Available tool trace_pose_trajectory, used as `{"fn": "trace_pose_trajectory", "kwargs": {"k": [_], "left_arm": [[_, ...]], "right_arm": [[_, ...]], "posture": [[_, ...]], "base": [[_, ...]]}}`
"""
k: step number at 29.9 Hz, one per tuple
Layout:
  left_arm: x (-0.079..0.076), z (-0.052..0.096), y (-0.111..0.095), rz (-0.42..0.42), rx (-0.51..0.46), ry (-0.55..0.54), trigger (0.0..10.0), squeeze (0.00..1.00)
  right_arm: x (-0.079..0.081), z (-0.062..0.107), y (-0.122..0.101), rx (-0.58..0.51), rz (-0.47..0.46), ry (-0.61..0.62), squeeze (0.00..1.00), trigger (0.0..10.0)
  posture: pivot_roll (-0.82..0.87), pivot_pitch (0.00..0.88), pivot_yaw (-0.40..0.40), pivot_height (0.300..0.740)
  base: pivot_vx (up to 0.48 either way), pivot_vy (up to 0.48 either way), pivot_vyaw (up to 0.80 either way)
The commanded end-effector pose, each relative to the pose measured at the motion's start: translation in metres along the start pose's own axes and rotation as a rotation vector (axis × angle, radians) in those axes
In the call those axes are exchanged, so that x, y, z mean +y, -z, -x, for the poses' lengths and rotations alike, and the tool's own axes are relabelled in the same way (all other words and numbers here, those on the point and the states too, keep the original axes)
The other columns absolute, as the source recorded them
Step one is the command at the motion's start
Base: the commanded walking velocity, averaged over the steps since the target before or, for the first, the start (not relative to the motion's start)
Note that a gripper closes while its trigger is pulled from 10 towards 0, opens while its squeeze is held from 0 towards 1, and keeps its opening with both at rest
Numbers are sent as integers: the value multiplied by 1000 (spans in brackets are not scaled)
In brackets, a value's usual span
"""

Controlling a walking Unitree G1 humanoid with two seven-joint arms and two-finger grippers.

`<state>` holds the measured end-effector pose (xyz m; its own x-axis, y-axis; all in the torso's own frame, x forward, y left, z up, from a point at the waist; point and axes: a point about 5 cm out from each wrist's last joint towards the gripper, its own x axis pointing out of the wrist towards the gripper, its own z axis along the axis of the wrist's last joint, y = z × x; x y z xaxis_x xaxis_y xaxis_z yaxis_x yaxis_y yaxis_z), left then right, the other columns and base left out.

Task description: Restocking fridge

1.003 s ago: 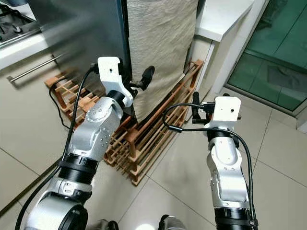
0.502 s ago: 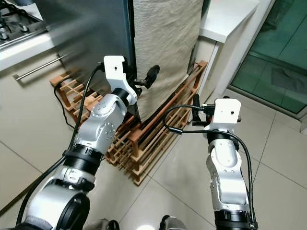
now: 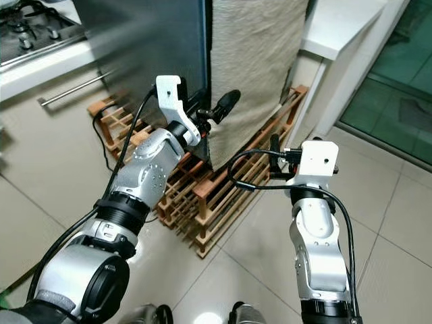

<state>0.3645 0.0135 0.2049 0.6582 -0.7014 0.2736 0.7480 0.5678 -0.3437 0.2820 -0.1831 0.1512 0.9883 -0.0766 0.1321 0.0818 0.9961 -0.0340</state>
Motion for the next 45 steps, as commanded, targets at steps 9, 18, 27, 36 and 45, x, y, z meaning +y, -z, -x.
{"fn": "trace_pose_trajectory", "kwargs": {"k": [9,18,27,36,45], "left_arm": [[-121,-28,28,232,4,525,10000,0],[-92,-6,39,225,70,392,10000,0],[-27,57,17,39,42,39,10000,0],[26,87,14,-173,65,-368,10000,0],[69,104,8,-354,150,-722,10000,0]], "right_arm": [[1,3,1,7,-9,-3,0,10000],[-3,33,17,93,-10,1,0,10000],[-45,91,54,318,25,-36,0,10000],[-14,76,82,534,-170,-338,0,10000],[12,43,83,544,-254,-473,0,10000]], "posture": [[-196,146,39,740],[-193,131,45,740],[-192,106,50,740],[-157,88,37,740],[-151,67,38,740]], "base": [[0,0,0],[0,0,0],[0,0,0],[0,0,0],[0,0,0]]}}
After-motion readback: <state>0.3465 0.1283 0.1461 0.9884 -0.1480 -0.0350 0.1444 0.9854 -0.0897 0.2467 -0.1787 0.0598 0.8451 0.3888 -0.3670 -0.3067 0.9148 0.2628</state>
